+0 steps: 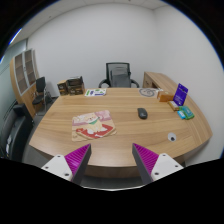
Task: Arrange mouse
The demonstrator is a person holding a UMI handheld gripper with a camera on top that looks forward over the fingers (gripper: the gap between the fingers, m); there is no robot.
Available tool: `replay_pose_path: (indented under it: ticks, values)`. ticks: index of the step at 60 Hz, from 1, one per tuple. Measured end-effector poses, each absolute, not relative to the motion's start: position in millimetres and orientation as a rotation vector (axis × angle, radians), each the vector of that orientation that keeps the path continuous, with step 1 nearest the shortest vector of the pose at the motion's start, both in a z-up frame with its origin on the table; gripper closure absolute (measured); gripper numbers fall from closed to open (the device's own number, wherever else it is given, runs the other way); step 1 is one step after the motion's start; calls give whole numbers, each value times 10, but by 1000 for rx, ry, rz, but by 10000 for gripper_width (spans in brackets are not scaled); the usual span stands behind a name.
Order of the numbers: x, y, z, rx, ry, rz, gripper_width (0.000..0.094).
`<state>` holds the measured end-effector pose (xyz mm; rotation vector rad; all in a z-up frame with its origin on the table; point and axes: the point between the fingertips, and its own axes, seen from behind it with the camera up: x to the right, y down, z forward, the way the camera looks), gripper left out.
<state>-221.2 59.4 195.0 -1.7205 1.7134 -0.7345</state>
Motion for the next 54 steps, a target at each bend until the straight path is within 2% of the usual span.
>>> replay_pose_path:
  ticks: [32, 54]
  values:
    - [-2121, -760, 1498, -1695, 1844, -814, 75]
    - [-1673, -1124, 1148, -1724, 1807, -799, 78]
